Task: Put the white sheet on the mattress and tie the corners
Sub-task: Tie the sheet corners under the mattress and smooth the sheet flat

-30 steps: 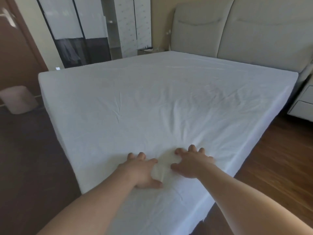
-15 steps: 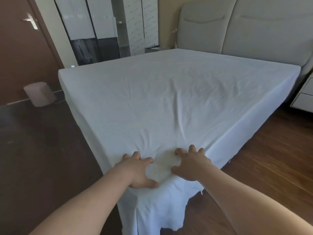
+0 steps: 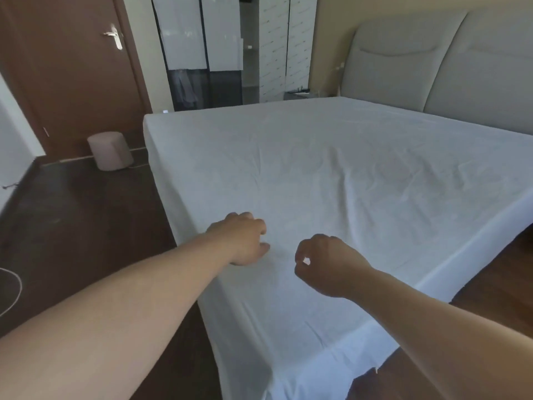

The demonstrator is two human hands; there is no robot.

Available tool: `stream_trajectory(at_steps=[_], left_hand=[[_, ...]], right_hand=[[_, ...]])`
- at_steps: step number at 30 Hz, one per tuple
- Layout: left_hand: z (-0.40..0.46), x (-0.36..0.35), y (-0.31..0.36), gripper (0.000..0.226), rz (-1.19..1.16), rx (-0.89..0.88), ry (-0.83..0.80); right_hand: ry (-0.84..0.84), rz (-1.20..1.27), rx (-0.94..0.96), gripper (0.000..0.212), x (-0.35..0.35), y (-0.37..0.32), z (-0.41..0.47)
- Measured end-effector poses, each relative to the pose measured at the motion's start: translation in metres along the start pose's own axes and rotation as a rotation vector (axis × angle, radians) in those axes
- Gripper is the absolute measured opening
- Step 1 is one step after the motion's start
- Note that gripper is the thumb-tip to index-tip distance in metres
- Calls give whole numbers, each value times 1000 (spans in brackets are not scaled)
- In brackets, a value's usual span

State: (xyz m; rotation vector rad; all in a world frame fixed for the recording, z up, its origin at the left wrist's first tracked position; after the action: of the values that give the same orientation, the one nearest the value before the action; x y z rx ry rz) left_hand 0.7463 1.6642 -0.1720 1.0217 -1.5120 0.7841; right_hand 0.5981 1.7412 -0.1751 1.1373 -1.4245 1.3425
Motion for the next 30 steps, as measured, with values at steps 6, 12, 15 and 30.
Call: stream_trajectory(at_steps=[6, 12, 15, 30], left_hand=[[135, -2, -19, 66, -127, 83, 144], [162, -68, -127, 67, -137, 234, -56], [139, -90, -185, 65, -245, 350, -71], [-35, -114, 12, 75, -111, -62, -145]], right_hand=[[61, -62, -66, 52, -25, 9, 118], [-39, -59, -133, 82, -62, -17, 180], [-126, -175, -21, 89, -102, -62, 169], [-157, -117, -82, 93, -115, -18, -52]])
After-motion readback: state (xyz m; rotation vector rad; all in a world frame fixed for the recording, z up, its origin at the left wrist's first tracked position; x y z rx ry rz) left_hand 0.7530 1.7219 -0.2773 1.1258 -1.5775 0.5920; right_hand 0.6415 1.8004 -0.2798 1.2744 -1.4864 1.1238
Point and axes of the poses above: each hand's wrist, its own z-axis towards the middle knuckle, its own x-axis out of the back of the hand, y = z × x, the point moved 9 cm from there along z, towards the middle knuckle, and after that the axes turned 1 degree about y, right-handed, at the moved point
